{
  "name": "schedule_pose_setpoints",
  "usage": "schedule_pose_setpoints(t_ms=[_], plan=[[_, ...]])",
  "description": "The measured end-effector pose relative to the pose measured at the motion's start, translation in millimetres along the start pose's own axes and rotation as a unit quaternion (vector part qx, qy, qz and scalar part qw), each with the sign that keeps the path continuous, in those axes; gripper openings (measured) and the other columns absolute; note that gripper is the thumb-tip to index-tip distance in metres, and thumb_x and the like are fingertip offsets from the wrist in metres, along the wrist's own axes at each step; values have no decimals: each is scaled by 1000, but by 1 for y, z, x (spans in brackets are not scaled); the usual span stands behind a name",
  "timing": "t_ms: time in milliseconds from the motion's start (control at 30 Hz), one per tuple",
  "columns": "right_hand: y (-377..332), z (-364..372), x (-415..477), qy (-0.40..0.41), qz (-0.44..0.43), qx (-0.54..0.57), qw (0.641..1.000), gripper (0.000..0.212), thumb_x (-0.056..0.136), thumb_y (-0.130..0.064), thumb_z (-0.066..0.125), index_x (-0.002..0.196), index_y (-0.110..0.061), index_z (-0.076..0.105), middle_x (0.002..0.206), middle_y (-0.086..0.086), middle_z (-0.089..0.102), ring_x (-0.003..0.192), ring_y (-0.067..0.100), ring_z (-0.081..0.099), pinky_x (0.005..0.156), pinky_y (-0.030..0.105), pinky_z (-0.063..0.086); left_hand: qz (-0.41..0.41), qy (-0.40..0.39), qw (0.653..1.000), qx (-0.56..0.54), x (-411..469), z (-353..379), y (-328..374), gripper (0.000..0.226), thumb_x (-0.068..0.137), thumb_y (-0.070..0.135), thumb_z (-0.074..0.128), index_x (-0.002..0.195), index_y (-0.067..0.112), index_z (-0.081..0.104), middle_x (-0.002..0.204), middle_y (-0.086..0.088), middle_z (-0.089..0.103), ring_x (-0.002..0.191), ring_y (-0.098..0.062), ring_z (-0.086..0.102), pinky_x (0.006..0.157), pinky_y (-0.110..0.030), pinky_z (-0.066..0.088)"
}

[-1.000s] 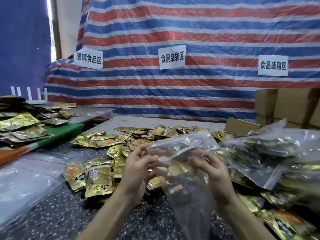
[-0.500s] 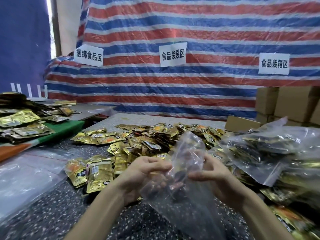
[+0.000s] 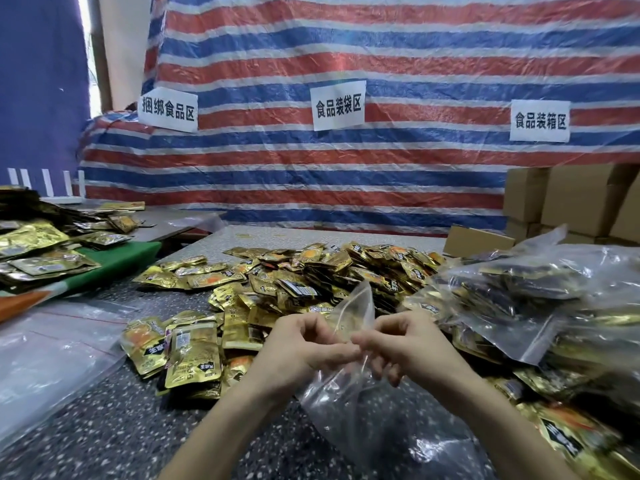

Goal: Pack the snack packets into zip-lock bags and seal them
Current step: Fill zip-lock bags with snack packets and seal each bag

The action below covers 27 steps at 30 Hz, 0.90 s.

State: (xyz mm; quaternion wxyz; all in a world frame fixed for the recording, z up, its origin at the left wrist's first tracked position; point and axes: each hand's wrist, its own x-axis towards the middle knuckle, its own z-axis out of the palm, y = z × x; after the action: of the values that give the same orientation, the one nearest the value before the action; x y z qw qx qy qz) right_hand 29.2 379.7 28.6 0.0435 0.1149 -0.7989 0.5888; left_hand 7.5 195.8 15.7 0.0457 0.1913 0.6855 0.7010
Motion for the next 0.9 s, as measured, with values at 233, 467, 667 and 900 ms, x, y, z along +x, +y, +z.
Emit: schedule_pose_setpoints(t_ms=[233, 467, 667, 900], plan=[[-6, -24, -2, 66, 24, 91, 993, 22, 86, 9, 59, 69, -4, 60, 62, 17, 64, 44, 17, 53, 36, 19, 38, -33, 174, 983, -50, 10, -20, 5, 24, 75, -1, 74, 65, 6, 53, 68, -10, 66, 47, -18, 59, 39, -26, 46], [-2, -29, -3, 28, -36, 113, 993, 30, 82, -2, 76, 97, -8, 51, 58, 4, 62, 43, 12, 46, 39, 20, 33, 31, 210, 977, 3, 13, -27, 4, 18, 75, -8, 70, 71, 6, 60, 71, -8, 67, 53, -15, 61, 44, -26, 49], [-3, -27, -5, 102, -177, 29, 978, 43, 74, -60, 59, 74, -19, 73, 73, -9, 68, 69, 1, 61, 70, 17, 46, 4, 47, 996, -75, 10, -24, 13, 14, 71, -2, 68, 67, 11, 70, 77, -16, 67, 55, -23, 62, 43, -26, 47], [1, -32, -5, -11, -128, 3, 992, 43, 78, -41, 75, 119, -27, 70, 118, -6, 72, 108, 12, 69, 86, 28, 58, -48, -18, 998, -37, 14, -17, 20, 13, 64, 3, 72, 77, 4, 76, 83, -16, 72, 58, -22, 61, 48, -28, 49]])
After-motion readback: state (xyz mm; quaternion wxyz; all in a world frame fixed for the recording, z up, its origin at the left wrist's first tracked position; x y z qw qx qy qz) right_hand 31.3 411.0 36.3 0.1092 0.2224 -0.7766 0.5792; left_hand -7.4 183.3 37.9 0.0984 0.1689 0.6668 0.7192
